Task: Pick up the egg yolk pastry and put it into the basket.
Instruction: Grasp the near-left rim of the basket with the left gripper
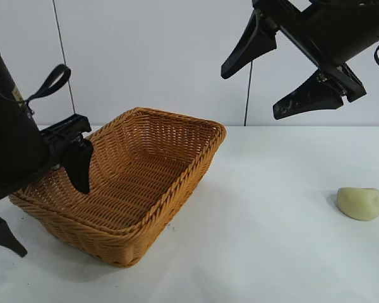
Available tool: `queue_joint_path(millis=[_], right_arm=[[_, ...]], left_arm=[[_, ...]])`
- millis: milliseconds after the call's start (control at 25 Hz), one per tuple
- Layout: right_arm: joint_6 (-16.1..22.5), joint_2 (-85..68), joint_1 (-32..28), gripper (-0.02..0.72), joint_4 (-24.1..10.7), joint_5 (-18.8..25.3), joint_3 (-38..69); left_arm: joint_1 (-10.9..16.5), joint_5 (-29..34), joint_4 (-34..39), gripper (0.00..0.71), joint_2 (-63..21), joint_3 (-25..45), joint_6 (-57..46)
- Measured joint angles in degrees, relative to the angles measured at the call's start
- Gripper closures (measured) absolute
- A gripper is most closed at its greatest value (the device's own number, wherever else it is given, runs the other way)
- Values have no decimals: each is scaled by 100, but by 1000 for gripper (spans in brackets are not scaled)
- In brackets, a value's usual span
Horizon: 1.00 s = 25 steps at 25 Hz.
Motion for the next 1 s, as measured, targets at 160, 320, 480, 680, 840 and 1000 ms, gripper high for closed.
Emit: queue_joint_path(millis=[160,320,480,680,840,1000], right_arm=[[0,0,0,57,-12,0,0],[0,0,0,57,-12,5,0],[0,0,0,57,-12,16,0],[0,0,0,57,-17,56,0],[0,0,0,57,-17,63,0],[0,0,0,57,-29,83,0]], left_arm=[[0,-89,0,46,101,0,0],[0,-91,-7,58,193,0,0],[0,-99,-7,144,193,0,0],[0,1,-13,266,193,0,0],[0,154,-13,397,193,0,0],[0,157,-13,534,193,0,0]])
